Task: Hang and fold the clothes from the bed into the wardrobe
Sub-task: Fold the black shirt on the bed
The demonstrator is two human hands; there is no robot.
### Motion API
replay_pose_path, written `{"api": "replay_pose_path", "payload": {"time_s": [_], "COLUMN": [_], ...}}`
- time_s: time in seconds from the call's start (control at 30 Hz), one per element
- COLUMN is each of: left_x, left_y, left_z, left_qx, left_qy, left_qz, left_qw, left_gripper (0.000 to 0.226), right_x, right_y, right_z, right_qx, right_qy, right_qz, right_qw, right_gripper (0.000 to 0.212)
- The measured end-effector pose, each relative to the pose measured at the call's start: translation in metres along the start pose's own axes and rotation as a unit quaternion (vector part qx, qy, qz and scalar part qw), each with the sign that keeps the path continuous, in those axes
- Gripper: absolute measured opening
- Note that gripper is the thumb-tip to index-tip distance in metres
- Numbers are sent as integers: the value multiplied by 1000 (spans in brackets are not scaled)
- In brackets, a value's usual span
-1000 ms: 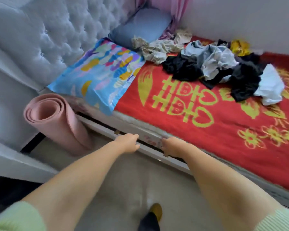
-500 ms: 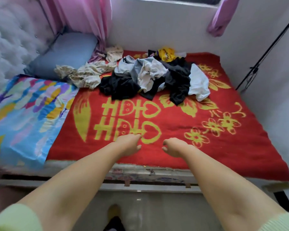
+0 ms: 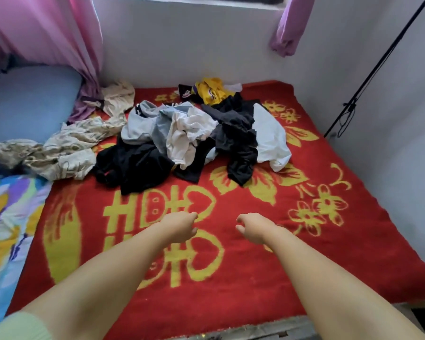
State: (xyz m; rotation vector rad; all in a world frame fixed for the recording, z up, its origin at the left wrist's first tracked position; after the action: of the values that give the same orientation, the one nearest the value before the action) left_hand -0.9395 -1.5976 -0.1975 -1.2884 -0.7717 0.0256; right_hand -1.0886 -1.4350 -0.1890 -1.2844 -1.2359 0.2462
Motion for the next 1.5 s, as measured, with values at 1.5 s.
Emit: {"api": "replay_pose_path", "payload": {"time_s": [1.5], "left_x": [-297], "left_y": [21], "left_z": [112], "left_qx": [362], "left_qy": [-35], "left_qz": [-38], "left_qw": [931], "left_gripper": [20], "right_x": [-261], "right_y": [-4], "right_z": [170], "right_qx": [-39], "right_qy": [-211], "right_qz": [-68], "right_qw": [974], "right_gripper": [41]}}
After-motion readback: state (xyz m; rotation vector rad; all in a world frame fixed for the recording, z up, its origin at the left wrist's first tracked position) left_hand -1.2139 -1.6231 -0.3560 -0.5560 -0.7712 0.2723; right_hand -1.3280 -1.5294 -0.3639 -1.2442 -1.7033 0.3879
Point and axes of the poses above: each hand's wrist, its own x-axis away from the middle knuckle, its own y-axis out of the palm, z = x × y, the point moved 1 cm from there along -x, towards the middle knuckle, and after that the axes turned 6 degrees about -y, right-handed, at the moved point
